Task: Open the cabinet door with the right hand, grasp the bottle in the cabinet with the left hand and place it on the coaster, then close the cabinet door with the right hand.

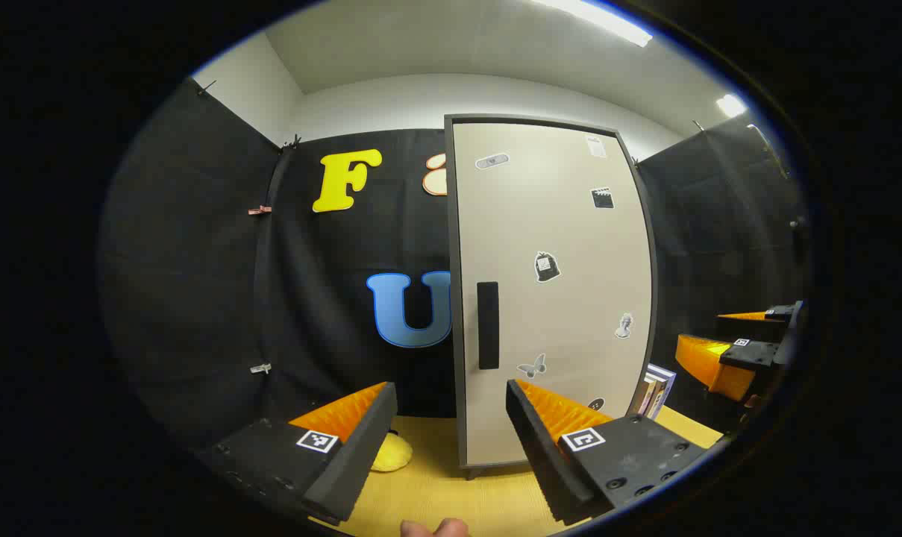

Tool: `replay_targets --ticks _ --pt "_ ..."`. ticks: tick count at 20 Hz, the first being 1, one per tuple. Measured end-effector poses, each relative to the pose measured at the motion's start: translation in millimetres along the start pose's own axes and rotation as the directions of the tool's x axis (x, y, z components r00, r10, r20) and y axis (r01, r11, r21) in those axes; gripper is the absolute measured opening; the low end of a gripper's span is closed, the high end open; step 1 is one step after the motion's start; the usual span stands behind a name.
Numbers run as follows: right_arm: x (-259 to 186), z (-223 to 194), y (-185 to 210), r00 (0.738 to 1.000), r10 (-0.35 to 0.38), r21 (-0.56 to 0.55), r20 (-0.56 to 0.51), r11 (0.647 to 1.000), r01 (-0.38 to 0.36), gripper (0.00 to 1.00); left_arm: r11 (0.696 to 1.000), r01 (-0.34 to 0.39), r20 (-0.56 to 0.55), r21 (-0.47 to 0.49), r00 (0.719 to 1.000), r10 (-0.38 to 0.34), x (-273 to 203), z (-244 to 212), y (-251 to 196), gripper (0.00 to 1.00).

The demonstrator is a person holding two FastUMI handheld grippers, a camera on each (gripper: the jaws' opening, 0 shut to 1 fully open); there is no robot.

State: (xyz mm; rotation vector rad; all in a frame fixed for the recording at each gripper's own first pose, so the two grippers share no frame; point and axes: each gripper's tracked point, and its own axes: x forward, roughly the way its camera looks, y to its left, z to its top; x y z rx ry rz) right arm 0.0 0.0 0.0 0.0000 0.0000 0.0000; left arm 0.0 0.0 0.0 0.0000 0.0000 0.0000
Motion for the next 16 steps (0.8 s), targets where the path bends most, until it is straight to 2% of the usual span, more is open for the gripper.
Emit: replay_targets --ticks 16 --pt "-9.8 0.4 6.1 1.0 -0.001 -0.006 -0.003 1.0 0.001 0.97 1.0 0.005 0.013 0.016 1.0 -0.005 -9.3 2.1 1.8 0.93"
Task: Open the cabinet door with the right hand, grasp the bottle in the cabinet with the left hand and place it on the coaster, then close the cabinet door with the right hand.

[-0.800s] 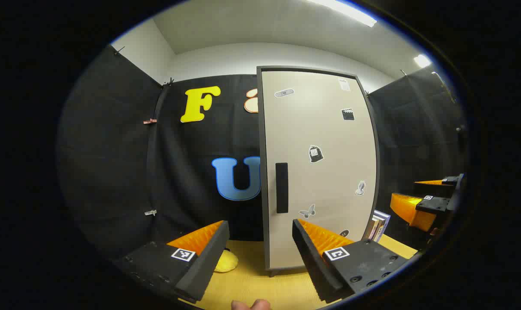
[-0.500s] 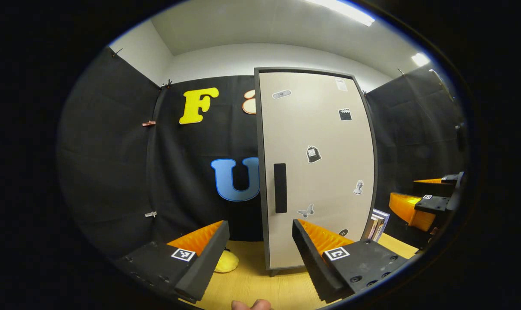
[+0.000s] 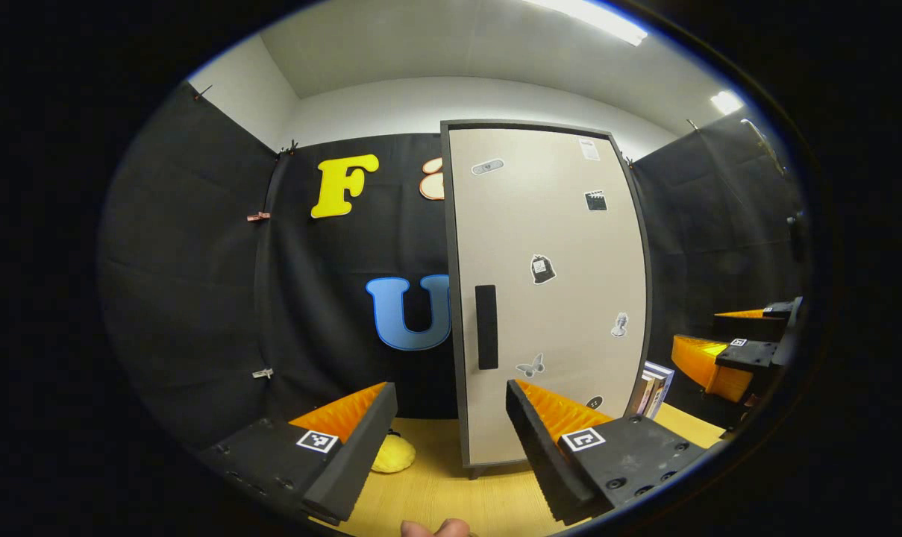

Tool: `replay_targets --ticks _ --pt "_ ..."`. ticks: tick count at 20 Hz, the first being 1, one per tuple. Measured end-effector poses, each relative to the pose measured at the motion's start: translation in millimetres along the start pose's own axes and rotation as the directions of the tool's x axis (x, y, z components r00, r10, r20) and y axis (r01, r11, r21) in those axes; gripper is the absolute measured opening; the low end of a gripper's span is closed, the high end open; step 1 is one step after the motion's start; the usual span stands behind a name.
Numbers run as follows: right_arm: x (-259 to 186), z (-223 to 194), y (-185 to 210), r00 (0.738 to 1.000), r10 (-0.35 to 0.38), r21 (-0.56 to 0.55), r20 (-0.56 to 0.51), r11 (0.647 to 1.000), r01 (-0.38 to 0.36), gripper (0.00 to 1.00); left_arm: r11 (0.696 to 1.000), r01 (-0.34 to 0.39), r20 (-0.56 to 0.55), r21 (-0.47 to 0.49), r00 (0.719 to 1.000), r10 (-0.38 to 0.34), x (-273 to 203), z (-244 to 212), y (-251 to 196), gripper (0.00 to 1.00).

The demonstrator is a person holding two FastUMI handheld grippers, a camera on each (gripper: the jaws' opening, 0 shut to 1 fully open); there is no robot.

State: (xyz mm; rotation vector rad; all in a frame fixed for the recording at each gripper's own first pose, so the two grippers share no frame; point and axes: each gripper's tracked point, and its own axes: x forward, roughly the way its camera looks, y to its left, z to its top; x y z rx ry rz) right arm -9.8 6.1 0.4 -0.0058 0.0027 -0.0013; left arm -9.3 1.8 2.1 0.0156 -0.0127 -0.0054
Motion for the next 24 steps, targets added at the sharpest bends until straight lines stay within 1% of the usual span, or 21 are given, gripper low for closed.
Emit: replay_targets --ticks 5,9,13,16,20,22,24 --pt "5.3 -2.6 3.8 1.0 0.001 0.003 -0.006 1.0 -0.001 0.97 1.0 0.004 0.0 -0.005 1.0 -0.004 1.2 -2.1 3.6 0.93" --pt "12.9 0.9 19.4 1.0 0.022 0.002 0.001 1.0 -0.022 0.97 1.0 0.002 -0.003 -0.01 1.0 -0.002 1.8 -3.9 14.4 0.93" --pt "30.5 9.5 55.1 0.998 0.066 0.012 0.016 0.998 -0.066 0.97 1.0 -0.023 -0.008 -0.011 1.0 0.023 1.5 -10.0 38.3 0.93" --pt "51.6 15.8 92.1 0.993 0.112 0.017 0.023 0.994 -0.112 0.97 0.998 -0.056 -0.013 0.01 0.998 0.056 -0.3 -16.7 61.9 0.93" --pt "84.5 21.8 140.4 0.986 0.161 0.024 0.037 0.987 -0.162 0.97 0.996 -0.085 -0.038 0.01 0.996 0.085 -2.3 -33.4 86.9 0.93" --pt "102.5 23.1 162.0 0.983 0.177 0.034 0.037 0.983 -0.179 0.97 0.995 -0.103 -0.051 0.016 0.993 0.104 -3.5 -41.6 98.8 0.93" --pt "121.0 21.5 176.8 0.983 0.178 0.022 0.043 0.984 -0.179 0.97 0.993 -0.119 -0.058 0.019 0.991 0.12 -3.9 -47.4 107.4 0.93"
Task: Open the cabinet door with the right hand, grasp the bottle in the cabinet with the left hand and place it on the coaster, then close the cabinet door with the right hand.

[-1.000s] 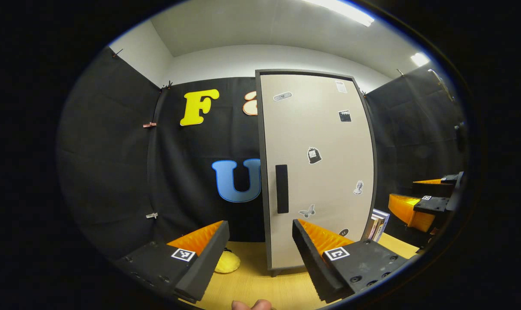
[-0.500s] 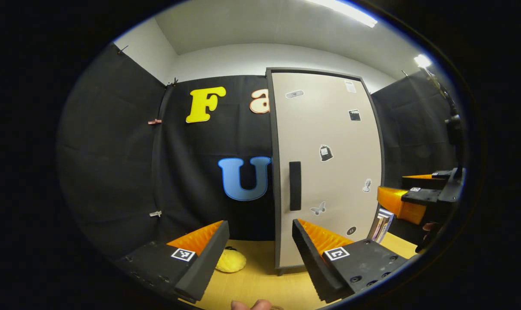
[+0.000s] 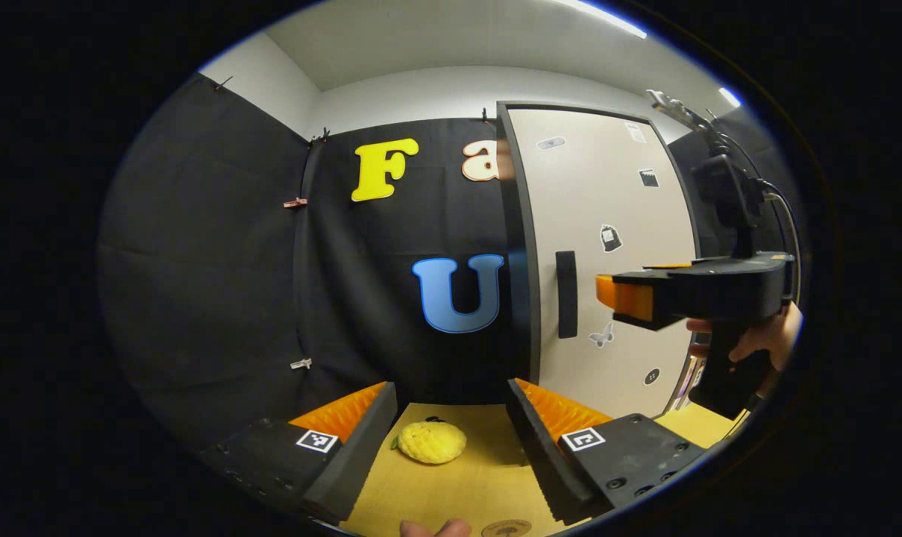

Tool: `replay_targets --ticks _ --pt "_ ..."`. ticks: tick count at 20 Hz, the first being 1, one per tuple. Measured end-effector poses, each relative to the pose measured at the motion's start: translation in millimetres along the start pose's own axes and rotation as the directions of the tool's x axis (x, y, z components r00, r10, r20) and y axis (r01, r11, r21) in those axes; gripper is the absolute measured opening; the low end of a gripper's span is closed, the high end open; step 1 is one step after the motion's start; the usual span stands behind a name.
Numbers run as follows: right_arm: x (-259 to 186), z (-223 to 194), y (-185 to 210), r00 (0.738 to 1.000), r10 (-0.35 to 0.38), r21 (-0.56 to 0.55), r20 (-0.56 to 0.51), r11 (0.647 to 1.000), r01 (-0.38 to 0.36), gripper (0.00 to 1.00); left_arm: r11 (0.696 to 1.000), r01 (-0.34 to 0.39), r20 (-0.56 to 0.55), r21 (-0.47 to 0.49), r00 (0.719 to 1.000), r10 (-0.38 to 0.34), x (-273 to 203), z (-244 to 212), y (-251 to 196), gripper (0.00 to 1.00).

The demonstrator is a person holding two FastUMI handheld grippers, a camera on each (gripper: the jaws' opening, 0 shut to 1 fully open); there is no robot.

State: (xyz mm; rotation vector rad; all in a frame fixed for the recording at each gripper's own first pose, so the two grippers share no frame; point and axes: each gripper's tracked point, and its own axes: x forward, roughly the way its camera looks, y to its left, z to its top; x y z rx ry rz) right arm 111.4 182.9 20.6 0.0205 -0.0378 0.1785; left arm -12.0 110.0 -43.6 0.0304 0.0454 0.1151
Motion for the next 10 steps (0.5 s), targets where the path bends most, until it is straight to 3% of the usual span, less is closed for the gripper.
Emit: replay_targets --ticks 3,9,10 --pt "26.8 -5.7 14.7 1.0 -0.004 -0.028 0.006 1.0 0.005 0.97 1.0 -0.013 -0.014 -0.015 1.0 0.013 1.3 -9.2 8.9 0.93" --pt "72.1 -33.9 27.2 0.998 -0.016 0.035 -0.06 0.999 0.019 0.97 0.999 -0.033 -0.033 -0.04 0.999 0.032 0.7 -19.3 19.5 0.93" --pt "76.8 -36.5 26.6 0.997 -0.023 0.037 -0.067 0.999 0.026 0.91 0.998 -0.038 -0.034 -0.042 0.999 0.036 0.2 -19.6 21.6 0.93"
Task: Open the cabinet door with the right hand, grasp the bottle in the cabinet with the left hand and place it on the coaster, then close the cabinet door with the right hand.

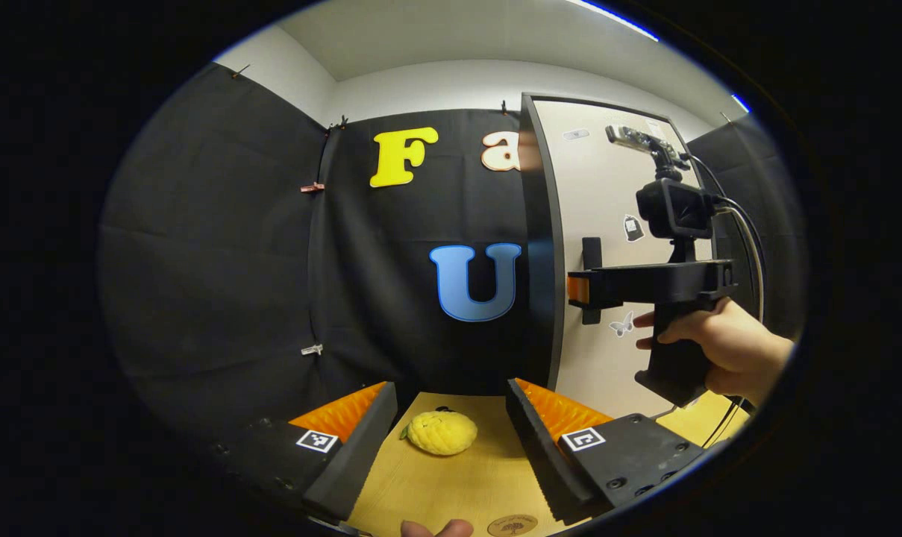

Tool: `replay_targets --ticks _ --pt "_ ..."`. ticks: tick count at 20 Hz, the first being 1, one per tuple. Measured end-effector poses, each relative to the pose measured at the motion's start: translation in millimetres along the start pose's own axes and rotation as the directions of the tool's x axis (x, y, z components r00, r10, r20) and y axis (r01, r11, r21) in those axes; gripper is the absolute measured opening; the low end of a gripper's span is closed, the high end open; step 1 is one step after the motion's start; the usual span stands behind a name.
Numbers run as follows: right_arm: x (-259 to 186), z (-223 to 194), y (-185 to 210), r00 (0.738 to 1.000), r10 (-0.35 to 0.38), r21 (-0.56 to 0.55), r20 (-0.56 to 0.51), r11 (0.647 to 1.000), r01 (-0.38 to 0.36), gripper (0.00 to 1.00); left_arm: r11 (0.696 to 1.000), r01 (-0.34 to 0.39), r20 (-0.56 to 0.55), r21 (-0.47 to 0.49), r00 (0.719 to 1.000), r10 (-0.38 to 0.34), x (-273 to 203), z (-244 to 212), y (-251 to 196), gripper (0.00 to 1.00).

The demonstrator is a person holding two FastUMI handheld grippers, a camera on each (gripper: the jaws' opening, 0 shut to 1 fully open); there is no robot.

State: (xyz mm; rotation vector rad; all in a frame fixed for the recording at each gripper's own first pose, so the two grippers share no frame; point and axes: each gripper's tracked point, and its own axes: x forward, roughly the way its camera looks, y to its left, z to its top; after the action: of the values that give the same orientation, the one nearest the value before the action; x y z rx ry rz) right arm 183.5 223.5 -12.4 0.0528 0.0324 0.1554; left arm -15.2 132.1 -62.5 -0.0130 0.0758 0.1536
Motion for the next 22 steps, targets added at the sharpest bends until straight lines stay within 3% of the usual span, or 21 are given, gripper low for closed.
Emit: replay_targets --ticks 1,3,4,7,9,15,22 --pt "3.8 -2.3 -0.3 1.0 -0.007 0.0 -0.002 1.0 0.007 0.83 1.0 -0.004 -0.001 -0.001 1.0 0.004 -0.4 -0.1 2.2 0.93" --pt "10.6 -2.0 0.6 1.0 -0.023 -0.015 0.017 1.0 0.023 0.51 1.0 -0.014 0.002 0.011 1.0 0.014 -0.6 -0.3 5.9 0.93" --pt "11.4 -4.7 -0.5 0.999 -0.036 -0.023 0.011 0.999 0.036 0.43 1.0 -0.016 0.004 0.019 1.0 0.016 -1.0 0.0 7.1 0.93" --pt "6.8 -2.1 -1.6 0.998 -0.058 0.039 0.018 0.998 0.057 0.36 1.0 -0.018 0.009 0.019 1.0 0.018 -5.7 -1.3 10.0 0.93" --pt "12.1 -4.7 -1.5 0.999 -0.043 0.039 0.016 0.998 0.042 0.23 1.0 -0.021 0.008 0.012 1.0 0.021 -7.3 -0.4 10.2 0.93" --pt "-5.7 -1.7 2.6 1.0 0.02 0.033 -0.001 0.999 -0.02 0.23 1.0 -0.022 0.009 0.003 1.0 0.022 -14.4 4.6 7.5 0.93" --pt "-77.2 -0.4 -12.0 0.994 0.104 0.045 -0.016 0.994 -0.103 0.23 1.0 -0.02 0.03 0.001 0.999 0.02 -33.3 11.7 -2.2 0.93"
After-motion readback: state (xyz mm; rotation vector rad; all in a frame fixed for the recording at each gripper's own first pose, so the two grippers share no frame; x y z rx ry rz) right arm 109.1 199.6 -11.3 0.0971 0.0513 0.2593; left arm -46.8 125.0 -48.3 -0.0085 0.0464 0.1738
